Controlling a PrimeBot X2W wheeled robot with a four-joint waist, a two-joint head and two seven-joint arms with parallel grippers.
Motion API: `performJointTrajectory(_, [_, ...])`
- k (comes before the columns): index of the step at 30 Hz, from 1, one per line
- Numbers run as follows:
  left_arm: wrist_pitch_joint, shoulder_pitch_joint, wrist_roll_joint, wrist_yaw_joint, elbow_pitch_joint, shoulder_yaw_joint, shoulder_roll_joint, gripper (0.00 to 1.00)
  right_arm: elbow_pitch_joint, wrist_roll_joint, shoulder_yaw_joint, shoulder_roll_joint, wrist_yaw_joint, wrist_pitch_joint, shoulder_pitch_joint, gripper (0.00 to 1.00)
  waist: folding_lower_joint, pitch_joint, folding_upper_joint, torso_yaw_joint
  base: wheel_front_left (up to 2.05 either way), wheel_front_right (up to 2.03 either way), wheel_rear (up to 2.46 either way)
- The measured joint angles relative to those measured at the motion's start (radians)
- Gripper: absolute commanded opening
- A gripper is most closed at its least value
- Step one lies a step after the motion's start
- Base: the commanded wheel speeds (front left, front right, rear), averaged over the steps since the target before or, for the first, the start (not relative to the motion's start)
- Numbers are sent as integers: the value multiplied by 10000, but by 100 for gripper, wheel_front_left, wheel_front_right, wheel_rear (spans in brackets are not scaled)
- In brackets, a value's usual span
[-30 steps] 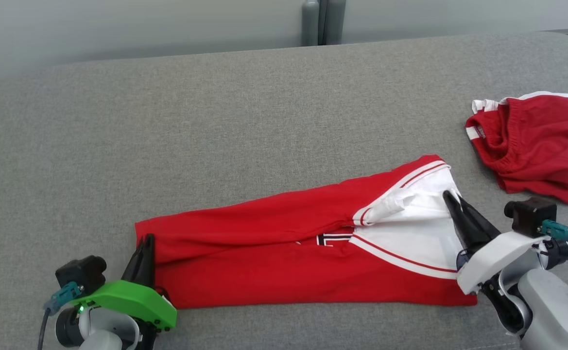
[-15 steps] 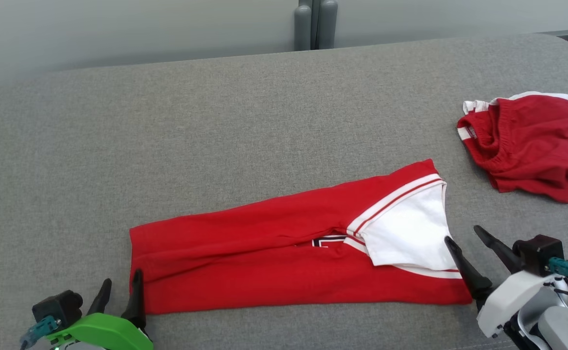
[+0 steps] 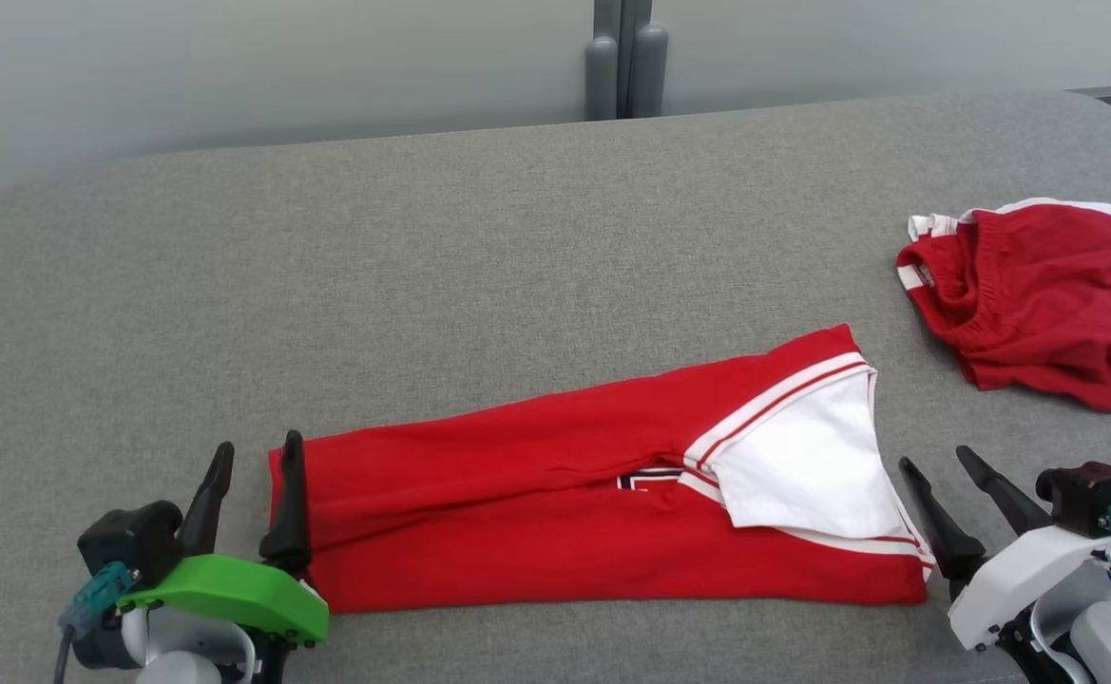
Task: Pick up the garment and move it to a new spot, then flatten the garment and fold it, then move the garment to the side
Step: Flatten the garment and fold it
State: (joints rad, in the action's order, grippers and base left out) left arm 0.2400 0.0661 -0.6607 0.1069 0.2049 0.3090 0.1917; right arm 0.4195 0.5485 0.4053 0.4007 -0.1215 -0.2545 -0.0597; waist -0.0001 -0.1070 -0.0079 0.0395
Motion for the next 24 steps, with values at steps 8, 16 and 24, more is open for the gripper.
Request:
performJointTrajectory(8, [27,5,247,90,-364,121,-268,100,663,957,-161,-487,-2,903,-465,100,0,15,0,-385,0,0,0])
performJointTrajectory(16, [31,-21,504,94,-598,-40,-483,100,1519,1593,-428,-619,-4,1613,-809,100,0,-140,0,-868,0,0,0])
performJointTrajectory(24, [84,-158,583,125,-782,-343,-495,100,1864,1770,-171,-871,-8,2090,-1408,100,0,-322,0,-1182,0,0,0])
